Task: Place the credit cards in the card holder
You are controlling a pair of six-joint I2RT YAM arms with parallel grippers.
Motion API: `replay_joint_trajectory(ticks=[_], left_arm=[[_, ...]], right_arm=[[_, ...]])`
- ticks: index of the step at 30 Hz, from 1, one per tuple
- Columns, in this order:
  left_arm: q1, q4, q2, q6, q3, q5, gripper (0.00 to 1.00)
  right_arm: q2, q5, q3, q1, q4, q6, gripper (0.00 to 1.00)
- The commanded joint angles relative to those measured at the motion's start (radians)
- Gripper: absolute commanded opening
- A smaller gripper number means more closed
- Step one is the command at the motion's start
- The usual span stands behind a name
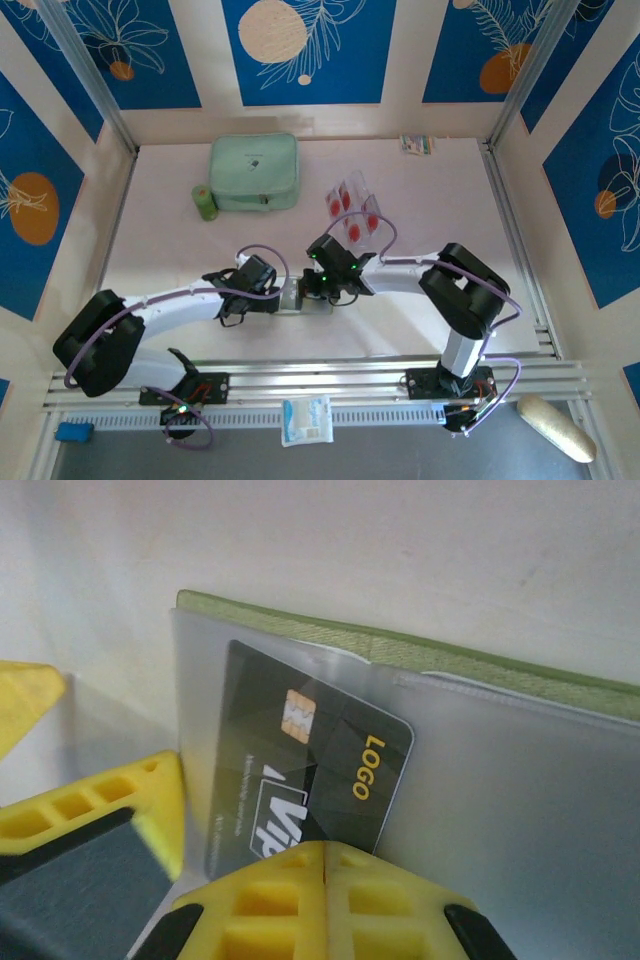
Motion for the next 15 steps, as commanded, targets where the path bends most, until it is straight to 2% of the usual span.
replay_joint_trajectory(ticks=[1,7,15], left_arm=[[0.007,0.000,0.012,-0.020,-0.019,-0.017,1.00],[0.008,-0.019,-0.020,-0.027,-0.002,-0.015,1.00],[0.044,-0.061,-0.116,-0.048,0.023,-0.008,1.00]], right_arm=[[0.041,-0.005,0.044,0.014,-0.021,-0.016,0.05],[0.090,-0.025,0.093,0.032,-0.031,-0.015,0.01],[0.006,-0.020,0.078,0.025,-0.043,-0.014,0.02]])
